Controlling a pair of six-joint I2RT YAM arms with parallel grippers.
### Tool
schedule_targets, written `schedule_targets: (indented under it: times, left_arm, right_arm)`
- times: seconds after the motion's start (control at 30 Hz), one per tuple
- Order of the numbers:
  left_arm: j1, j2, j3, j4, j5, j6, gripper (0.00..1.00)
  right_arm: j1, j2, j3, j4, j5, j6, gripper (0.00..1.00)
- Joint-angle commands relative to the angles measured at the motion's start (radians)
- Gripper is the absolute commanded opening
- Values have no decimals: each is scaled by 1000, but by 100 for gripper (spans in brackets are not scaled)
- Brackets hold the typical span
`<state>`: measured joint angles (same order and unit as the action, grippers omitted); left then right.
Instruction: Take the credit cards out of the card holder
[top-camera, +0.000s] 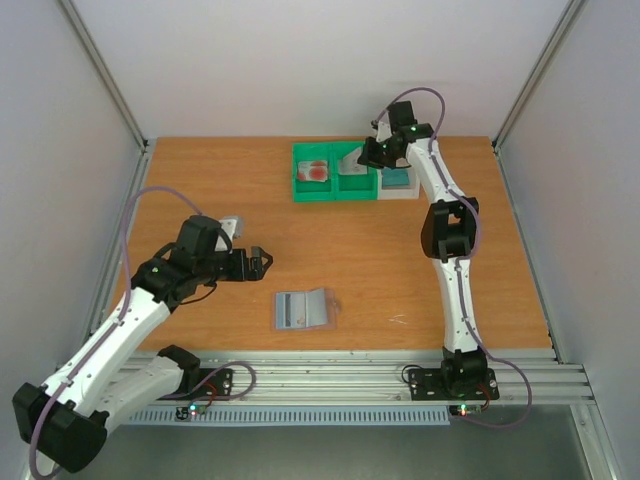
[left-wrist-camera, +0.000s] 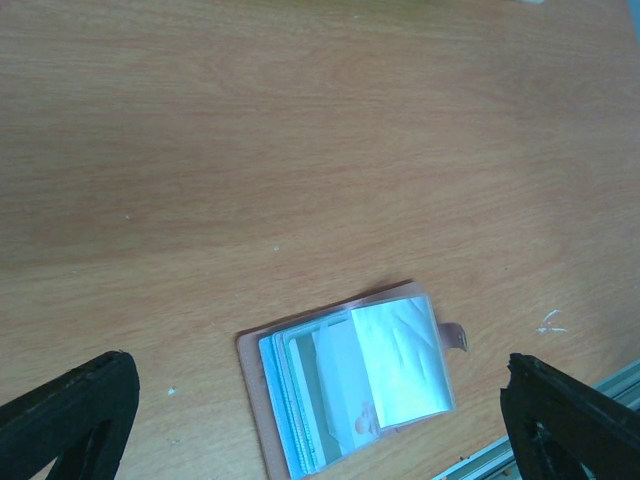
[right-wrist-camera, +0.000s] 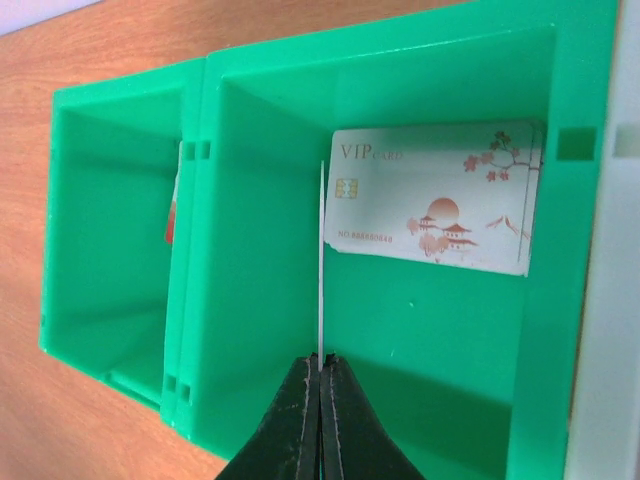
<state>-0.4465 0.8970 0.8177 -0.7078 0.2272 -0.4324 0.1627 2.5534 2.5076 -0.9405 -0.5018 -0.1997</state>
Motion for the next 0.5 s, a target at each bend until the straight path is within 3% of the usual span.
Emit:
schedule_targets:
  times: [0.0, 0.23, 0.47]
  left_arm:
    - [0, 33, 41, 12, 0, 22, 99]
    - [0, 42, 44, 14, 4, 22, 99]
    - [0, 66, 30, 28, -3, 10, 99]
  right_arm:
    - [-6, 55, 86, -14, -19, 15, 1]
    - [-8, 95, 98, 24, 2, 38, 2]
    - [-14, 109, 99, 45, 18, 71, 8]
